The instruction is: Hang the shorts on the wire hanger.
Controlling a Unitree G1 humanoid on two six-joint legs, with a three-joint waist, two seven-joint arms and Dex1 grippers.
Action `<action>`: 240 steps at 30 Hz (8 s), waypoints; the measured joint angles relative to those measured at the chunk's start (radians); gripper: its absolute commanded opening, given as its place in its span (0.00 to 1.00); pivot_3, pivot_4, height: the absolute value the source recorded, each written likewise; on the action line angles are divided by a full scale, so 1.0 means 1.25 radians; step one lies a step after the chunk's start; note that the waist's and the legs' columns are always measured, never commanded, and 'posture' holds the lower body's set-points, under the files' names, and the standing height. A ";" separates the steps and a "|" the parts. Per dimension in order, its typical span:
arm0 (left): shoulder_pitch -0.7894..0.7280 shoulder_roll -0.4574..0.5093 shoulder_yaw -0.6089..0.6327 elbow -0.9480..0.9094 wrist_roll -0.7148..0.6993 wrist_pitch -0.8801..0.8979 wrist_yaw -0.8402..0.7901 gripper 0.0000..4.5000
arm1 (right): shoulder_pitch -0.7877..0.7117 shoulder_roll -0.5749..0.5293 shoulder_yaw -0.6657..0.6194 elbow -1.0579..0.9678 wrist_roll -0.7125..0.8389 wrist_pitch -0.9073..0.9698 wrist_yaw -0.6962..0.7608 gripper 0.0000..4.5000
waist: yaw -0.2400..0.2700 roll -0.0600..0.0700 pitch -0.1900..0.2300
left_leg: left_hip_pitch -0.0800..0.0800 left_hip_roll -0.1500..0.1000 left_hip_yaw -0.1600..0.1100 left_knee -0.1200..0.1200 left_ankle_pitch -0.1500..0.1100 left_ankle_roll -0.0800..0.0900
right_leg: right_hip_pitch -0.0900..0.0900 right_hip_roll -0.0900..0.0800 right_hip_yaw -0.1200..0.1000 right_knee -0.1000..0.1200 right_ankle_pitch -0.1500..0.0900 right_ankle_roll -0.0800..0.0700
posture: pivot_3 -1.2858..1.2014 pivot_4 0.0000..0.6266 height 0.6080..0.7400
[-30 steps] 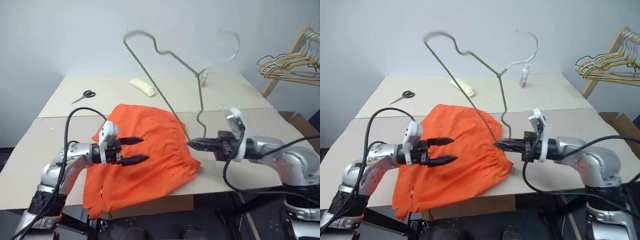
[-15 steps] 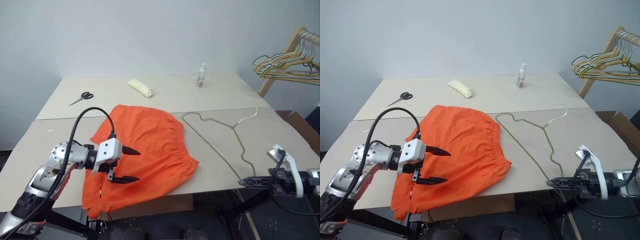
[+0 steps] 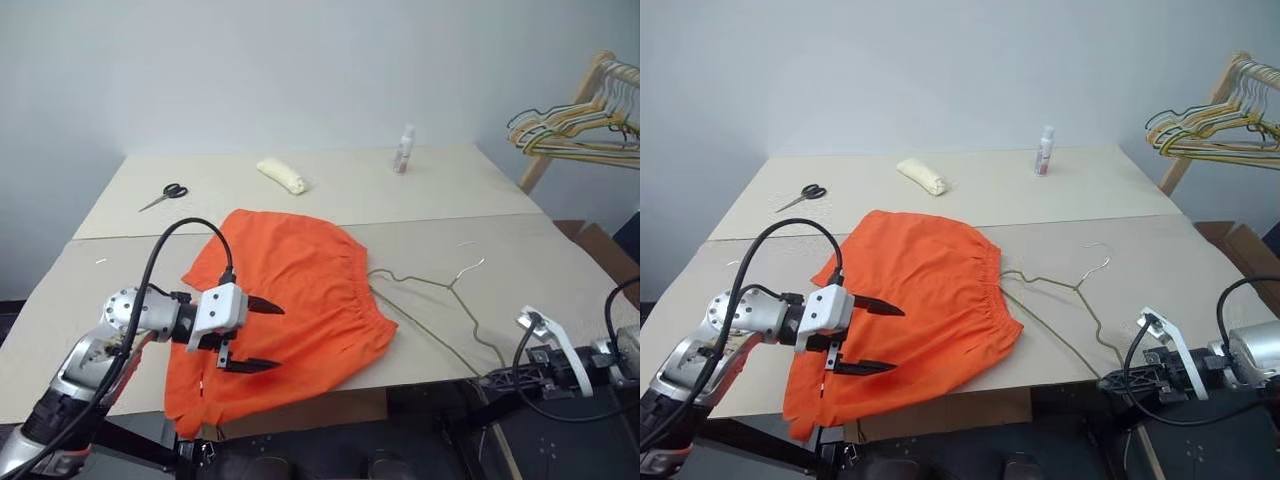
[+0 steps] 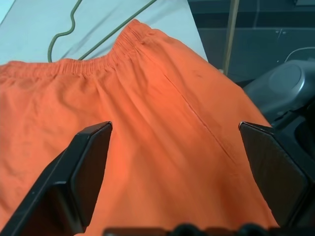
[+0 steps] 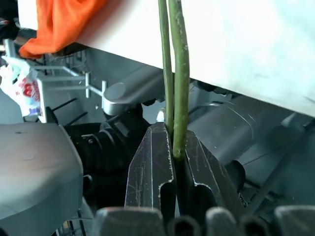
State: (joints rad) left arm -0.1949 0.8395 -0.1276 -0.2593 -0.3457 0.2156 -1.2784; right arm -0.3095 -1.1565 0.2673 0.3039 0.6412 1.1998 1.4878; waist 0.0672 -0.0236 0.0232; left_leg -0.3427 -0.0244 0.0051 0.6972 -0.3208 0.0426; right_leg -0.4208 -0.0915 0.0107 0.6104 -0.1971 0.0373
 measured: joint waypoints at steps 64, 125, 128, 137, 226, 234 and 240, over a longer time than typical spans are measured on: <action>-0.409 -0.171 0.015 0.272 0.049 -0.038 0.152 0.99 | -0.207 0.348 -0.100 0.057 -0.298 -0.563 -0.223 0.00 | 0.021 0.002 -0.002 | -0.004 -0.007 -0.004 0.003 0.002 -0.004 | -0.002 -0.001 -0.002 0.001 0.002 0.002 | 0.58 0.00 1.00; -0.682 -0.182 -0.072 0.795 0.283 -0.348 -0.183 0.00 | -0.035 0.272 -0.251 -0.267 -0.359 -0.734 -0.345 0.92 | -0.020 0.002 -0.001 | -0.009 -0.007 -0.003 0.012 -0.002 0.005 | -0.001 -0.001 -0.001 0.002 0.004 0.006 | 0.55 0.00 1.00; -0.676 -0.171 -0.071 0.796 0.282 -0.349 -0.183 0.00 | 0.028 0.272 -0.294 -0.324 -0.299 -0.633 -0.361 0.92 | -0.019 0.002 -0.001 | -0.009 -0.008 -0.003 0.013 -0.003 0.005 | -0.001 -0.002 0.000 0.002 0.004 0.006 | 0.54 0.00 1.00; -0.676 -0.169 -0.069 0.814 0.282 -0.364 -0.182 0.00 | 0.079 0.470 -0.276 -0.392 -0.169 -0.370 -0.511 0.92 | -0.024 0.002 -0.002 | -0.008 -0.007 -0.002 0.013 -0.003 0.005 | -0.001 -0.001 0.001 0.002 0.004 0.006 | 0.54 0.00 1.00; -0.635 -0.166 -0.079 0.731 0.246 -0.427 -0.102 0.00 | -0.271 0.360 -0.009 -0.235 -0.501 -0.714 -0.370 0.99 | -0.025 0.002 -0.001 | -0.009 -0.008 -0.001 0.014 -0.002 0.004 | -0.002 -0.002 0.001 0.002 0.005 0.008 | 0.55 0.00 1.00; -0.613 -0.165 -0.076 0.709 0.243 -0.400 -0.120 0.00 | -0.271 0.396 -0.046 -0.200 -0.480 -0.630 -0.431 0.99 | -0.024 0.002 -0.001 | -0.009 -0.009 -0.001 0.014 -0.001 0.003 | -0.002 -0.002 0.001 0.002 0.005 0.008 | 0.55 0.00 1.00; -0.613 -0.168 -0.075 0.707 0.246 -0.403 -0.116 0.00 | -0.248 0.375 -0.076 -0.269 -0.366 -0.588 -0.326 0.99 | -0.025 0.002 -0.001 | -0.009 -0.008 -0.001 0.014 -0.002 0.005 | -0.002 -0.002 0.001 0.002 0.005 0.008 | 0.54 0.00 1.00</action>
State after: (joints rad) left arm -0.9609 0.6295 -0.2212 0.6243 -0.0386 -0.2880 -1.4228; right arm -0.6193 -0.6883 0.1719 -0.0323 0.1835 0.4654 1.0809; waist 0.0363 -0.0213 0.0213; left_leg -0.3543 -0.0345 0.0034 0.7147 -0.3239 0.0483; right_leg -0.4231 -0.0935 0.0116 0.6129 -0.1908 0.0477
